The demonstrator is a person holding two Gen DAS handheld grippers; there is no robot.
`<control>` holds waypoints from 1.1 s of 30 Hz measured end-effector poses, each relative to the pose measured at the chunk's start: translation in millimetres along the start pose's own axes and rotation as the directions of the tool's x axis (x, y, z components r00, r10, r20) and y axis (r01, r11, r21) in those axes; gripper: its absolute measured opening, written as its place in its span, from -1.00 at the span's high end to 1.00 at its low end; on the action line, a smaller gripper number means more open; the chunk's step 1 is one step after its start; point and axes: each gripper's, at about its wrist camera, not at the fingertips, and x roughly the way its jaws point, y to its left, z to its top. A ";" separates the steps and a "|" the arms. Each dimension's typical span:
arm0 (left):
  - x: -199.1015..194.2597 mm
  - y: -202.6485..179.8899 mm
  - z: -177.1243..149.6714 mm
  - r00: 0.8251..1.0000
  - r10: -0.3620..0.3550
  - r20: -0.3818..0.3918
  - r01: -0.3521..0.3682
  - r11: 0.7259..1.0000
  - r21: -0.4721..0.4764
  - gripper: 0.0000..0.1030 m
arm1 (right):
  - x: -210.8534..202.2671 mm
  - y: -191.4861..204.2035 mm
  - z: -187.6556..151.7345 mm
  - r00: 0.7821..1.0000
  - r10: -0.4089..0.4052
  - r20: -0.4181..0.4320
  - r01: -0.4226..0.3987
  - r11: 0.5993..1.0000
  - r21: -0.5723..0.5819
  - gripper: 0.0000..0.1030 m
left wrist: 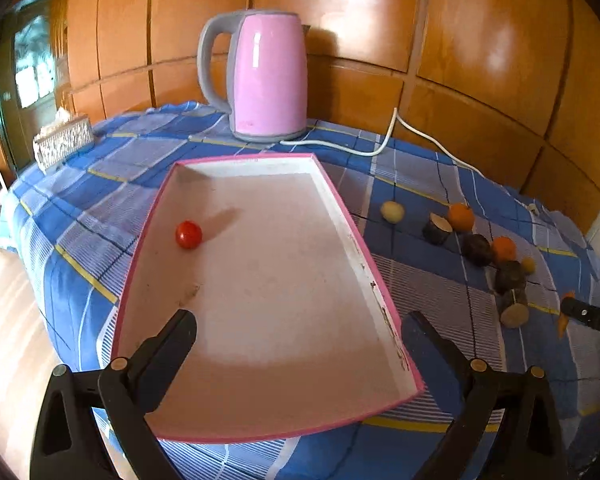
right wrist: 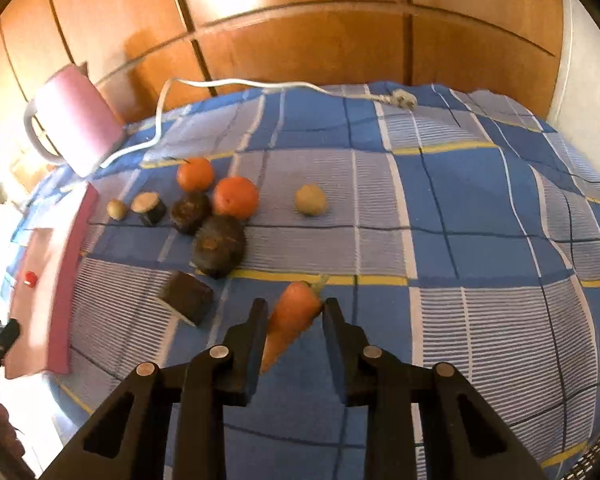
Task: Organize fruits
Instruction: 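Carry the carrot into the white tray and open the right tool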
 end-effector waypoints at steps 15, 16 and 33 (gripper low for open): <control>-9.9 72.3 12.7 0.991 0.128 0.045 -0.114 0.966 -0.232 -0.99 | -2.1 144.8 8.5 0.904 0.398 -0.156 -0.427 0.861 -0.275 0.45; -9.1 76.0 12.4 0.991 0.127 0.037 -0.115 0.964 -0.239 -0.99 | 2.9 156.4 9.5 0.893 0.415 -0.178 -0.450 0.846 -0.286 0.45; 0.6 80.9 8.4 0.991 0.132 -0.019 -0.133 0.966 -0.223 -0.99 | 45.9 231.8 15.8 0.890 0.397 -0.223 -0.453 0.828 -0.331 0.33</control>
